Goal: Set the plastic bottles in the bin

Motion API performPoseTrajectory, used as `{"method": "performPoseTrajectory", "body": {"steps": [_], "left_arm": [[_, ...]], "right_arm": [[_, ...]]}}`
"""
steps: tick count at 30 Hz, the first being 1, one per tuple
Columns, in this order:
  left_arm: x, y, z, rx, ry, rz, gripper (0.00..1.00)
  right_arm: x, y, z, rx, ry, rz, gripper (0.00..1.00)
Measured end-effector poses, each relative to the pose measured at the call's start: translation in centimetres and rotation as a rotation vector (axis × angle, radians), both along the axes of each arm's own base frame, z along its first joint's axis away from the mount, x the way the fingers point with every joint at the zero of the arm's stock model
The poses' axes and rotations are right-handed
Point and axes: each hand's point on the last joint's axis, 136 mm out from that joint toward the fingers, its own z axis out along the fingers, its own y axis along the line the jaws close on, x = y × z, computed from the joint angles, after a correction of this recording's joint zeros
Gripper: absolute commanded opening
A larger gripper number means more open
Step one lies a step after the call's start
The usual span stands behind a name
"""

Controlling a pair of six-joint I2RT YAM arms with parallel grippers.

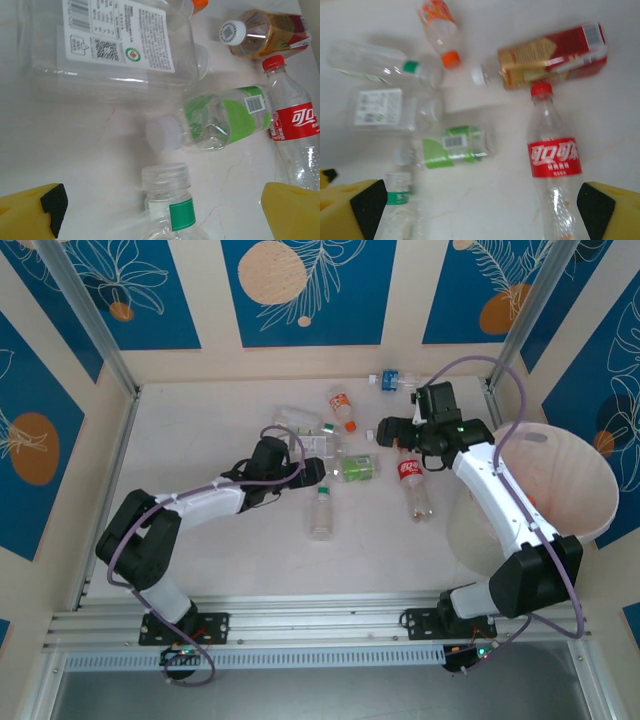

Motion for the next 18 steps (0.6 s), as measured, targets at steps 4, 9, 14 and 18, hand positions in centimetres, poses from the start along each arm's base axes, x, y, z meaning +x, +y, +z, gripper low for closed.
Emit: {"method": "performPoseTrajectory", "body": {"steps": [4, 9, 14, 18], "left_arm": [[-0.3, 0.5, -0.8, 0.011, 0.018, 0.005, 1.0], [-0.4, 0.6, -1.0, 0.003, 0.028, 0.013, 1.0], [-0.5, 0.7, -1.1, -0.001, 0.032, 0.014, 1.0], [-0.7, 1.0, -1.1, -0.001, 0.033, 0.018, 1.0]], "right_arm": [[-1.4, -1.4, -4.6, -0.063, 0.129, -0.062, 1.0], [-1.8, -2.6, -10.1, -0.157, 0.283, -0.101, 0.97], [-1.2, -3.2, -14.3, -0.238, 0.384, -0.108, 0.87], [0.3, -3.3, -16.9, -0.291, 0.436, -0.104, 0.86]]}}
